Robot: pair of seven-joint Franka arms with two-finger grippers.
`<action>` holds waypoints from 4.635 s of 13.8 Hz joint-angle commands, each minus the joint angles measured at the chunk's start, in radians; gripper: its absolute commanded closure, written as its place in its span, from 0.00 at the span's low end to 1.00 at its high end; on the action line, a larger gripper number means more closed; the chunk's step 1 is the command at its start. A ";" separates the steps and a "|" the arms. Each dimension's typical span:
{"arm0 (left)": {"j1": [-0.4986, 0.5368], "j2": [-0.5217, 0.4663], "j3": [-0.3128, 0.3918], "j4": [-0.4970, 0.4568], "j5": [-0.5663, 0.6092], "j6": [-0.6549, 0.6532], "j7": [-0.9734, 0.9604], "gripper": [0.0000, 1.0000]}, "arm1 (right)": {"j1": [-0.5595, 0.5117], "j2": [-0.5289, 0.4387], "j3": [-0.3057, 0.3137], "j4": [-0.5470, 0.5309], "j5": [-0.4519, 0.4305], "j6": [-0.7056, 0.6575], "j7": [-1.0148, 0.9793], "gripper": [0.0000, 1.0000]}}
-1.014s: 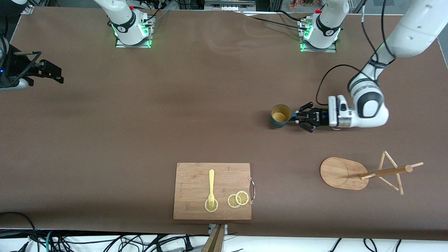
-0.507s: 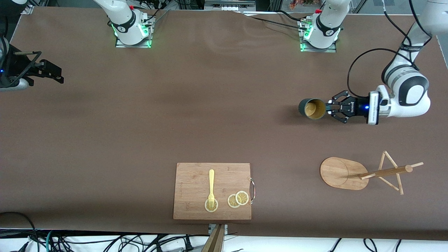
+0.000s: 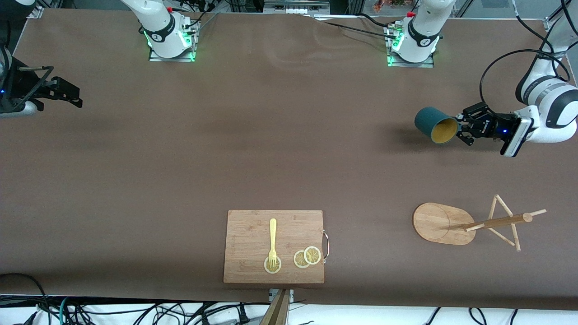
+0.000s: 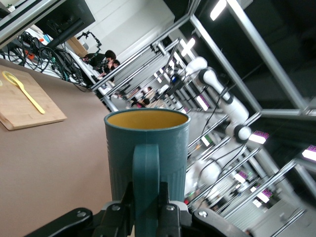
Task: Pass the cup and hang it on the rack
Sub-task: 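Lift the teal mug by its handle with the left gripper, then carry the mug with the left gripper over the wooden rack, then lower the mug handle onto a rack peg with the left gripper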
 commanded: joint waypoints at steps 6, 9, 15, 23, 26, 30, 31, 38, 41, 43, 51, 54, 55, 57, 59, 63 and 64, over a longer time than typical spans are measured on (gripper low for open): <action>0.047 0.181 -0.020 0.155 -0.124 -0.150 -0.469 1.00 | 0.008 -0.003 -0.009 0.015 0.016 -0.019 0.011 0.00; 0.047 0.200 -0.019 0.156 -0.225 -0.138 -0.558 1.00 | 0.008 -0.005 -0.007 0.015 0.016 -0.019 0.011 0.00; 0.065 0.233 -0.022 0.213 -0.290 0.055 -0.751 1.00 | 0.010 -0.005 -0.007 0.015 0.016 -0.020 0.011 0.00; 0.062 0.307 -0.040 0.314 -0.351 0.085 -1.015 1.00 | 0.010 -0.005 -0.007 0.015 0.016 -0.020 0.011 0.00; 0.060 0.355 -0.060 0.377 -0.351 0.086 -1.080 1.00 | 0.010 -0.005 -0.007 0.015 0.016 -0.020 0.011 0.00; 0.060 0.397 -0.060 0.429 -0.348 0.085 -1.098 1.00 | 0.010 -0.005 -0.007 0.015 0.016 -0.020 0.011 0.00; 0.060 0.413 -0.060 0.442 -0.345 0.085 -1.104 1.00 | 0.010 -0.005 -0.007 0.015 0.016 -0.020 0.011 0.00; 0.059 0.448 -0.060 0.477 -0.328 0.086 -1.103 1.00 | 0.010 -0.005 -0.007 0.015 0.016 -0.019 0.011 0.00; 0.059 0.457 -0.062 0.485 -0.304 0.086 -1.103 1.00 | 0.010 -0.005 -0.007 0.015 0.016 -0.020 0.011 0.00; 0.056 0.464 -0.062 0.486 -0.287 0.111 -1.100 1.00 | 0.010 -0.005 -0.007 0.015 0.016 -0.020 0.011 0.00; 0.059 0.485 -0.062 0.524 -0.233 0.117 -1.117 1.00 | 0.010 -0.003 -0.009 0.015 0.016 -0.020 0.011 0.00; 0.062 0.505 -0.062 0.548 -0.233 0.117 -1.129 1.00 | 0.010 -0.003 -0.009 0.015 0.016 -0.020 0.011 0.00; 0.064 0.508 -0.062 0.555 -0.231 0.117 -1.129 1.00 | 0.010 -0.003 -0.009 0.015 0.016 -0.020 0.011 0.00; 0.064 0.508 -0.060 0.567 -0.231 0.116 -1.131 1.00 | 0.010 -0.003 -0.009 0.015 0.016 -0.020 0.011 0.00; 0.060 0.508 -0.060 0.575 -0.233 0.117 -1.131 0.92 | 0.010 -0.003 -0.009 0.015 0.016 -0.020 0.011 0.00; 0.056 0.507 -0.060 0.603 -0.230 0.131 -1.124 0.00 | 0.010 -0.003 -0.009 0.015 0.016 -0.020 0.009 0.00; 0.056 0.503 -0.059 0.603 -0.230 0.129 -1.123 0.00 | 0.010 -0.003 -0.009 0.015 0.016 -0.020 0.009 0.00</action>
